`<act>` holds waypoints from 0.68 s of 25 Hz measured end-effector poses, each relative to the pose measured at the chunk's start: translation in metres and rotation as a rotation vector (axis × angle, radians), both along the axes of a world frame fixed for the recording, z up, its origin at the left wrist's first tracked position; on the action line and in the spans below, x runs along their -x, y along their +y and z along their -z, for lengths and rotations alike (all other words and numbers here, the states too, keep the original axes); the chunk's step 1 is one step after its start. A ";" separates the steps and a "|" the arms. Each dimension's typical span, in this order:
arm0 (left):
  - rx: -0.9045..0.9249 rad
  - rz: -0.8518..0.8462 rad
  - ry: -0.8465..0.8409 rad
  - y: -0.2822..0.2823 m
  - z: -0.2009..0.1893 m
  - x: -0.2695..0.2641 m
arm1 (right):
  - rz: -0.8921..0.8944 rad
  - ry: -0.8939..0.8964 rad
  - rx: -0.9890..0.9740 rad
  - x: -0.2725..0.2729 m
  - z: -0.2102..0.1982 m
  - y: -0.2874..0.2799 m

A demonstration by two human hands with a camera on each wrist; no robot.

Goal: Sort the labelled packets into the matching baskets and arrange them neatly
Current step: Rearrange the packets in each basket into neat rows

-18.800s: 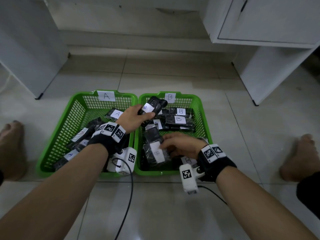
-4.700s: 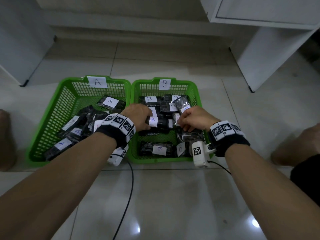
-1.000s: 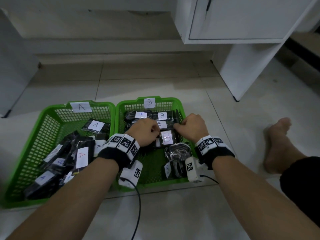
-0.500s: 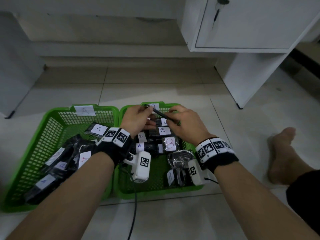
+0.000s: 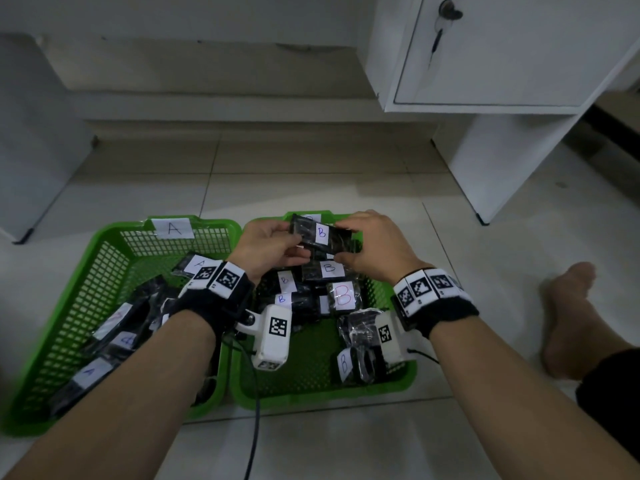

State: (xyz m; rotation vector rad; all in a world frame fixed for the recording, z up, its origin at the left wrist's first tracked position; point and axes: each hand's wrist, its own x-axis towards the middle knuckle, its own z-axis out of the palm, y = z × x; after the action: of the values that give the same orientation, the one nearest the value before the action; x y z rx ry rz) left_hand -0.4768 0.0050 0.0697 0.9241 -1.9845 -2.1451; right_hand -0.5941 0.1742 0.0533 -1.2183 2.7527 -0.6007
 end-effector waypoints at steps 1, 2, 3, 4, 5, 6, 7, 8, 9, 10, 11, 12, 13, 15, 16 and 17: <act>0.108 0.050 -0.047 -0.002 0.004 0.003 | 0.006 0.026 -0.035 0.006 0.001 0.000; 0.271 0.138 -0.116 -0.004 0.010 0.007 | 0.020 0.056 -0.083 0.013 0.003 0.001; 0.438 0.248 -0.197 -0.007 0.015 0.010 | 0.041 0.077 -0.139 0.019 0.006 0.001; 0.584 0.352 -0.270 -0.008 0.020 0.013 | 0.067 0.084 -0.197 0.025 0.008 0.000; 0.692 0.428 -0.321 -0.008 0.022 0.016 | 0.089 0.078 -0.247 0.028 0.010 -0.003; 0.760 0.478 -0.353 -0.009 0.025 0.019 | 0.101 0.065 -0.284 0.030 0.011 -0.008; 0.817 0.525 -0.364 -0.009 0.028 0.022 | 0.102 0.053 -0.306 0.031 0.013 -0.014; 0.877 0.586 -0.370 -0.009 0.029 0.025 | 0.100 0.048 -0.315 0.032 0.013 -0.020; 0.933 0.663 -0.392 -0.010 0.032 0.028 | 0.101 0.040 -0.316 0.032 0.015 -0.025; 0.988 0.748 -0.439 -0.011 0.035 0.030 | 0.103 0.031 -0.315 0.034 0.017 -0.029; 1.040 0.830 -0.510 -0.012 0.038 0.032 | 0.106 0.018 -0.317 0.034 0.020 -0.032; 1.083 0.895 -0.583 -0.013 0.040 0.033 | 0.107 0.007 -0.327 0.036 0.023 -0.034; 1.112 0.938 -0.641 -0.013 0.041 0.033 | 0.101 -0.001 -0.336 0.037 0.025 -0.036; 1.143 0.974 -0.683 -0.011 0.039 0.034 | 0.078 -0.016 -0.342 0.038 0.029 -0.039; 1.145 0.986 -0.681 -0.010 0.039 0.034 | 0.078 -0.030 -0.339 0.038 0.031 -0.039; 1.139 0.994 -0.674 -0.011 0.037 0.034 | 0.082 -0.056 -0.328 0.038 0.030 -0.038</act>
State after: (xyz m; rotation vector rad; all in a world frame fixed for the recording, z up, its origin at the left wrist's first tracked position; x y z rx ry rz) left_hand -0.5113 -0.0059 0.0322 0.4344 -3.7664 -0.2895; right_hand -0.6324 0.1360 0.0230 -1.0037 2.7223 -0.1722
